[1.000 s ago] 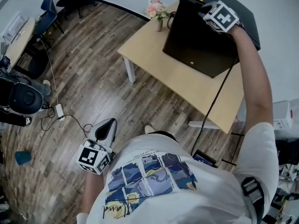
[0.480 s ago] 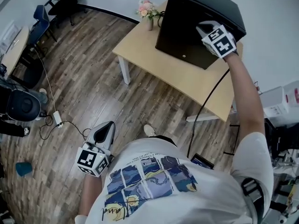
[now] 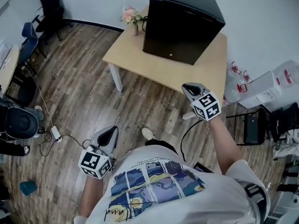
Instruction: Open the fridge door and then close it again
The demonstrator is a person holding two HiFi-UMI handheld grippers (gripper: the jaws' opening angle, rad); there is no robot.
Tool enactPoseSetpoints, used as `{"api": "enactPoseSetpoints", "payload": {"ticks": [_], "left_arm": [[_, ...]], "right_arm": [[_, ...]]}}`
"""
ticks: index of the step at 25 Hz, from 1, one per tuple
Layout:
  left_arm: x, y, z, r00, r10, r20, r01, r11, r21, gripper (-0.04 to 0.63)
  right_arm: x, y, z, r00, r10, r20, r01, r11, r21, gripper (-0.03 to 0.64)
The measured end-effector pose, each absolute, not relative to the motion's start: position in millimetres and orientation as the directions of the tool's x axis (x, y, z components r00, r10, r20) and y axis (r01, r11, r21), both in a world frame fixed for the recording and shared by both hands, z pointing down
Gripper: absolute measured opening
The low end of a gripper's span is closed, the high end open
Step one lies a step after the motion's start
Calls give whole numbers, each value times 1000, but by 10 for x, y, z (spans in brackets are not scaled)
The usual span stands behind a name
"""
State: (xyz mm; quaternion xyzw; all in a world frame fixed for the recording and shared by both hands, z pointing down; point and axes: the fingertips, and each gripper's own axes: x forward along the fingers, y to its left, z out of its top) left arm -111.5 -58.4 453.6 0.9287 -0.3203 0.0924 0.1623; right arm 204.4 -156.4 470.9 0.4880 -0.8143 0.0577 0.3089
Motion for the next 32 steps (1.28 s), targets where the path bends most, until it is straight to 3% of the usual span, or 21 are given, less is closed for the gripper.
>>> {"api": "enactPoseSetpoints", "payload": {"ticks": [6,17,32], "left_arm": [[-918,-467,4587,834,-476,279,-541,-804,248,8],[-512,-266,4597,900,-336,277,-406,-878,254,8],[-726,-98,4652,877,-381,292,-456,-852,257,8]], "right_arm": [[1847,-547,5085,-342,-788,513,-915,404,12,18],[1249,198,5162,-392,-779,488,-901,433,-33,17],[989,185,5028,-441,-781,443,-874,487,-12,17]]}}
